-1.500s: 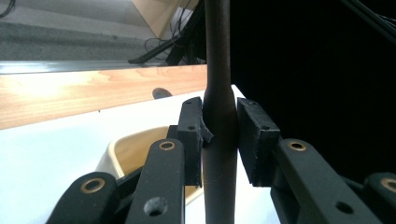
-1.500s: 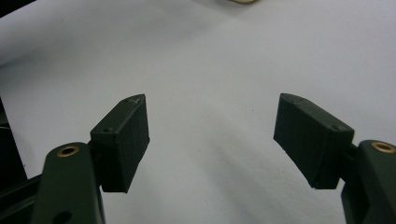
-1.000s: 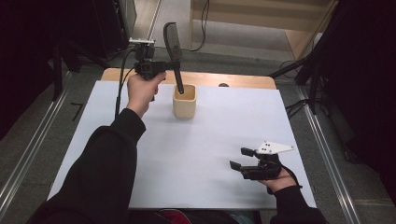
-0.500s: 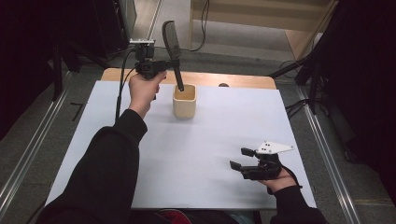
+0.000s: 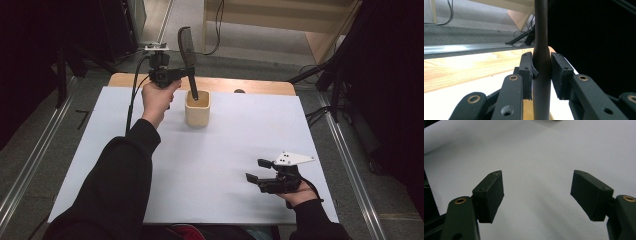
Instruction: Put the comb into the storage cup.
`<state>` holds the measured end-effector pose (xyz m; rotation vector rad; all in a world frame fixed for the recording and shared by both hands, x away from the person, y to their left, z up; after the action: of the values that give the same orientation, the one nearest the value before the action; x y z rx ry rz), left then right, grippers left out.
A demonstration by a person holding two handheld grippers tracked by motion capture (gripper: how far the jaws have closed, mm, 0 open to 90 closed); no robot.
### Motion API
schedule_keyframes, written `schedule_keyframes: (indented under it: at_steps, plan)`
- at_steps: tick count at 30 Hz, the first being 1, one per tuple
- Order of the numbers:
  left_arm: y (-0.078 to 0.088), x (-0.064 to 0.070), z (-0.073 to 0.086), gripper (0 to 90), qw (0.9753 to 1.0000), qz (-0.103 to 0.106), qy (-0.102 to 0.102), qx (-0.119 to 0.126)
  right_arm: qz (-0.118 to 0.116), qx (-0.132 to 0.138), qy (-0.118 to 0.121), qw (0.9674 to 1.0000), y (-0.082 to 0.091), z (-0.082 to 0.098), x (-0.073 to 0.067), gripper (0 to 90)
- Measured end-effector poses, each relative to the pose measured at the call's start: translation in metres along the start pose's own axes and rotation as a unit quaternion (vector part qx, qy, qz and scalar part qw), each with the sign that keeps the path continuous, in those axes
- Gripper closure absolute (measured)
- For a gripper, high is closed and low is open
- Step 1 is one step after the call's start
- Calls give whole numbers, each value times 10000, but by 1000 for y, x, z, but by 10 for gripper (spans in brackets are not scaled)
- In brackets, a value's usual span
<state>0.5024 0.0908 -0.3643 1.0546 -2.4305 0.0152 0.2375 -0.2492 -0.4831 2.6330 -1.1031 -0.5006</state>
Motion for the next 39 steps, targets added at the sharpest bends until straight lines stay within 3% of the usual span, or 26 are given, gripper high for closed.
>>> schedule_keyframes:
  at_steps: [13, 23, 39]
  plan:
    - [2, -8, 8, 730, 10000, -6, -18, -44, 3, 7, -10, 10000, 0, 0, 0, 248]
    - [-2, -8, 18, 730, 9997, 9, -161, -207, 18, 7, 1, 10000, 0, 0, 0, 247]
    - [-5, -10, 35, 730, 9993, 17, -184, -328, 12, 16, 28, 10000, 0, 0, 0, 247]
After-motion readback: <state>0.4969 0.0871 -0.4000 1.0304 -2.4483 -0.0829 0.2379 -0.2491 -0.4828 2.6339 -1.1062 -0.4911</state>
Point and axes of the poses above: each handheld gripper's, and its own axes: y roughly backward along the jaws, z roughly out of its underside, x roughly to its right, the point moved 1 cm from there along -y, roughly forward along the jaws, and after that the axes turned 15 degrees about x, right-handed, at the moved point
